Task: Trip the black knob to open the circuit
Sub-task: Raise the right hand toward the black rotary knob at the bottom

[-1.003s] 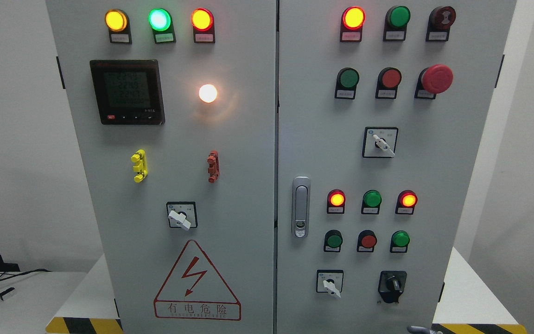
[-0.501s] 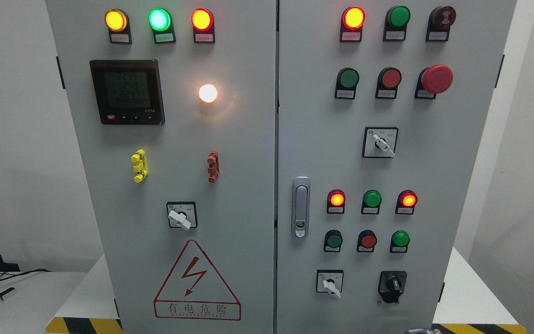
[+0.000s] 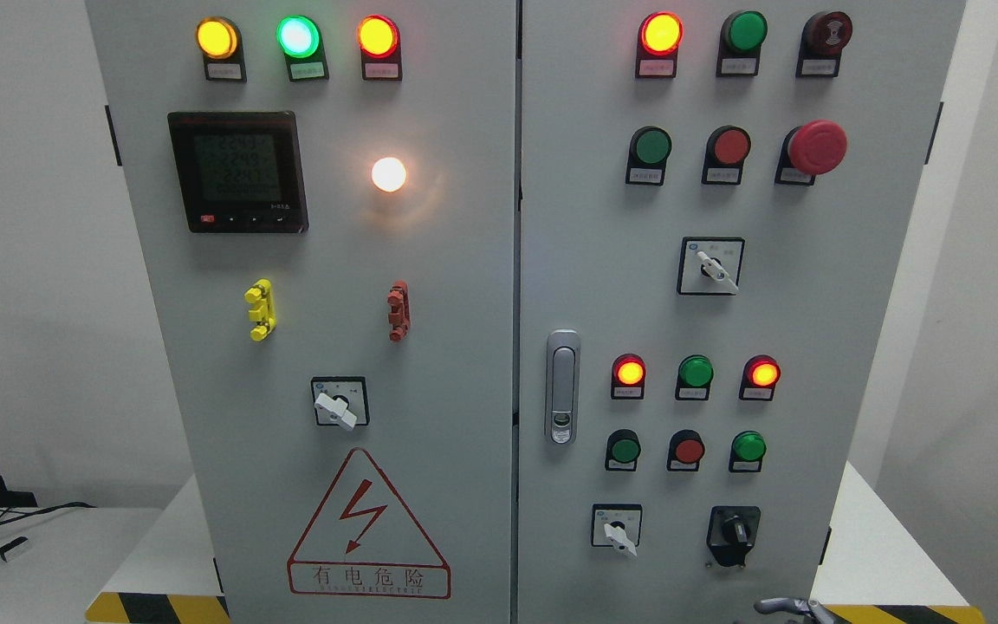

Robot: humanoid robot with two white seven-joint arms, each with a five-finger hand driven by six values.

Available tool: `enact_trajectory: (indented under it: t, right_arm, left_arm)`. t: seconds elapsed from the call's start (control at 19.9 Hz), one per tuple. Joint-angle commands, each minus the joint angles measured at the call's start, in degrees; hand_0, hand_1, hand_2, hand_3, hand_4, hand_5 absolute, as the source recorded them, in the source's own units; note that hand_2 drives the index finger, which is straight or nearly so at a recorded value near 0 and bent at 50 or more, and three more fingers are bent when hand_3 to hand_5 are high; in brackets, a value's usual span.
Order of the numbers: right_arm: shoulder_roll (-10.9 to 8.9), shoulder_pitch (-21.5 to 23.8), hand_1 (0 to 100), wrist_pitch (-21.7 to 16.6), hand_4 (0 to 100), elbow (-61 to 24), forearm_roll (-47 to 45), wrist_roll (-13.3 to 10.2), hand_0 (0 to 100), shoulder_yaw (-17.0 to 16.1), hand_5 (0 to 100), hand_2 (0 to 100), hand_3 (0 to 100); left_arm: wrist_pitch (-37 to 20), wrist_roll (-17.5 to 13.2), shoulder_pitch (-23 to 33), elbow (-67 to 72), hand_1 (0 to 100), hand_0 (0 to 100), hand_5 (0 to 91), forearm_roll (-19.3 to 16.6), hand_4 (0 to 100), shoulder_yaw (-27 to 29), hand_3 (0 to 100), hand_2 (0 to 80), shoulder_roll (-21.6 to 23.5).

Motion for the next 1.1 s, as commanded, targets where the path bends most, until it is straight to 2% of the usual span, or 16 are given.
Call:
enact_trajectory:
  t: [0.0, 0.5, 0.7, 1.05]
  right_arm:
    - [0.32, -2.7, 72, 0.4, 100, 3.0, 0.2, -0.1, 22, -0.5, 97, 45, 100]
    - [-0.12, -7.4, 72, 0.3, 100, 9.0, 0.2, -0.2, 23, -2.8, 97, 44, 100]
    - [-0.12, -10.7, 71, 0.3, 100, 11.8, 0.2, -0.2, 23, -3.3, 97, 44, 100]
    - [-0.21, -11.0, 71, 0.3, 100, 12.6, 0.2, -0.2, 24, -3.3, 97, 44, 100]
  left_arm:
    - [0.0, 0.0, 0.0, 0.0, 39, 12, 0.0, -1.8, 0, 0.0, 0, 0.0, 0.0]
    - [0.0, 0.0, 0.0, 0.0, 39, 12, 0.0, -1.8, 0, 0.0, 0, 0.0, 0.0]
    - [0.0, 0.0, 0.0, 0.0, 39, 12, 0.0, -1.8, 0, 0.0, 0, 0.0, 0.0]
    - [0.0, 0.0, 0.0, 0.0, 39, 12, 0.0, -1.8, 0, 0.0, 0, 0.0, 0.0]
